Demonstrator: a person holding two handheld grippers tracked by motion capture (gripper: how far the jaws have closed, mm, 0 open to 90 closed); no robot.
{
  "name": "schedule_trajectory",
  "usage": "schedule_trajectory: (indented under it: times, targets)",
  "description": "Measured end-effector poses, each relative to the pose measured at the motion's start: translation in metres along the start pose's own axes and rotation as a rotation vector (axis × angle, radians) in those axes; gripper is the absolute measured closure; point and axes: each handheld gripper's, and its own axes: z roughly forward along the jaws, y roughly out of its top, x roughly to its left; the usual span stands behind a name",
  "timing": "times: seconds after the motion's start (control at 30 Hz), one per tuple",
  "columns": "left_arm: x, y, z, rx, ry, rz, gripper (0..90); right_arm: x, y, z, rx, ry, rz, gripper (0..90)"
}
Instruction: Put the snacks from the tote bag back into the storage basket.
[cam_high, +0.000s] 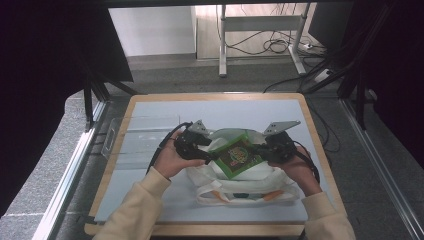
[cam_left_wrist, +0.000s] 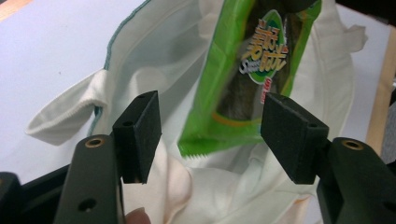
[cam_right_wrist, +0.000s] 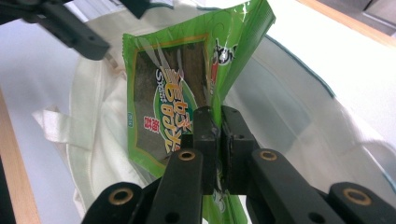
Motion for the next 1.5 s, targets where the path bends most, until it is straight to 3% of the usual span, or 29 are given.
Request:
schedule_trajectory:
  times: [0.17,0.47,0.6,0.73,0.97,1.13,1.33,1.5]
  targets:
    - [0.007,0.007,0.004,0.04,-0.044,0.013,40.5,0.006,0.006,0.002,-0.01,0.007,-0.063,85.4]
    - [0.012,0.005,0.016,0.106,-0.147,0.06,44.7,0.015,0.014,0.004,-0.04,0.044,-0.183,85.2]
    - [0.009,0.007,0.017,0.123,-0.176,0.09,58.6,0.02,0.017,0.008,-0.048,0.056,-0.233,84.8]
    - [0.009,0.007,0.016,0.144,-0.179,0.106,66.6,0.021,0.02,0.011,-0.049,0.048,-0.256,83.4]
    - [0.007,0.003,0.014,0.142,-0.169,0.11,71.2,0.02,0.02,0.01,-0.074,0.039,-0.233,74.8]
    - [0.01,0.0,0.007,0.091,-0.164,0.084,71.4,0.022,0.019,0.001,-0.129,0.015,-0.199,54.8]
    - [0.009,-0.007,-0.003,0.011,-0.152,0.032,71.5,0.02,0.011,-0.013,-0.193,0.003,-0.076,44.7]
    - [0.005,-0.016,-0.011,-0.045,-0.136,0.012,71.5,0.017,-0.004,-0.017,-0.225,0.005,0.015,42.7]
